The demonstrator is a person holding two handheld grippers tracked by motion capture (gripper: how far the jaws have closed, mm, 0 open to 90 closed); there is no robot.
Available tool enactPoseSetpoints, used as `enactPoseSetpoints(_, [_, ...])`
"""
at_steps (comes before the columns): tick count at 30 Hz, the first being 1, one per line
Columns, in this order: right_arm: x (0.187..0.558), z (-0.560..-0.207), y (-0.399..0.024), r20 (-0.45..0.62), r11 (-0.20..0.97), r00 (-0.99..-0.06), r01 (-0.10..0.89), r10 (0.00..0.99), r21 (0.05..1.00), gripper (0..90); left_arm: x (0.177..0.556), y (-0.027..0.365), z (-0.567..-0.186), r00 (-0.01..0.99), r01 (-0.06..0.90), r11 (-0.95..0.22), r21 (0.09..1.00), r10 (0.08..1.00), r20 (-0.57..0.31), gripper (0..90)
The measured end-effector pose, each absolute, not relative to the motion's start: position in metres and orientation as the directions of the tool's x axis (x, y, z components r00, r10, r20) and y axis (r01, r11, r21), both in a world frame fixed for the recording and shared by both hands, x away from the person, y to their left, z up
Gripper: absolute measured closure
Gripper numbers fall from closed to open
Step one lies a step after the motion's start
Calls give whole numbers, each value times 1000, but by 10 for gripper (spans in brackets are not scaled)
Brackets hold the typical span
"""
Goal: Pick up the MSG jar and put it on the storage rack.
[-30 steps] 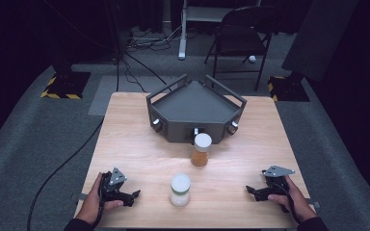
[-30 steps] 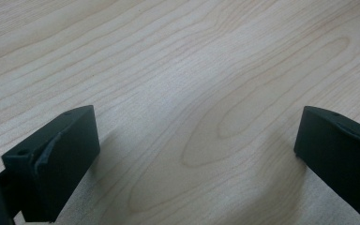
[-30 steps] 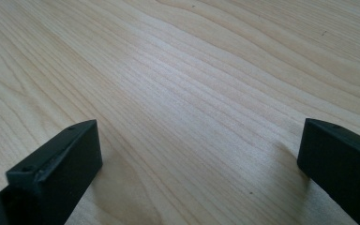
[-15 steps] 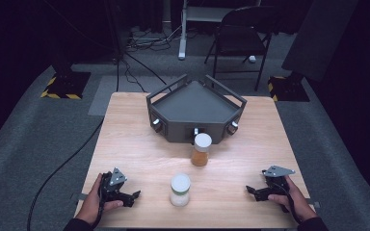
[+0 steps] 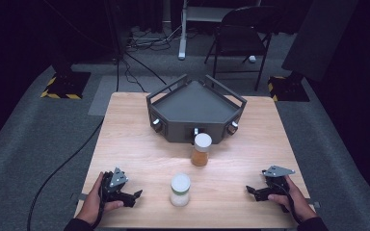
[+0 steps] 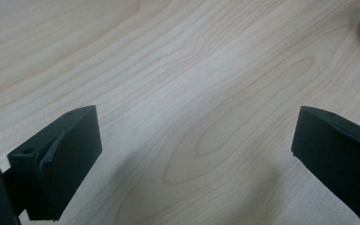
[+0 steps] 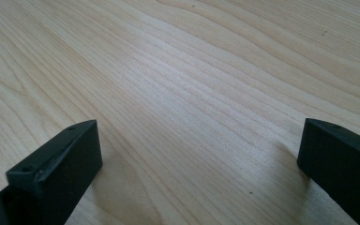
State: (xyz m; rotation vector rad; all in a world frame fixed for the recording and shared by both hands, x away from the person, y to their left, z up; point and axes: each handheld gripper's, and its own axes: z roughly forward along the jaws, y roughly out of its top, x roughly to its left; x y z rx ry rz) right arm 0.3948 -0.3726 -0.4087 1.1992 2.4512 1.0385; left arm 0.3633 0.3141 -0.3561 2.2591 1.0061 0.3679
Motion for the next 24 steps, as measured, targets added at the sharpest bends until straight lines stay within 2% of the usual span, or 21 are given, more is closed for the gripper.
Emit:
enactPoseSetpoints(10, [395, -409, -373, 104, 417, -642, 603, 759, 680, 0, 358, 311, -348, 706, 517, -512, 686, 708, -4, 16])
enactPoseSetpoints(24, [395, -409, -373, 104, 417, -642, 603, 759, 680, 0, 353, 296, -340, 791, 425, -546, 722, 611, -4, 14])
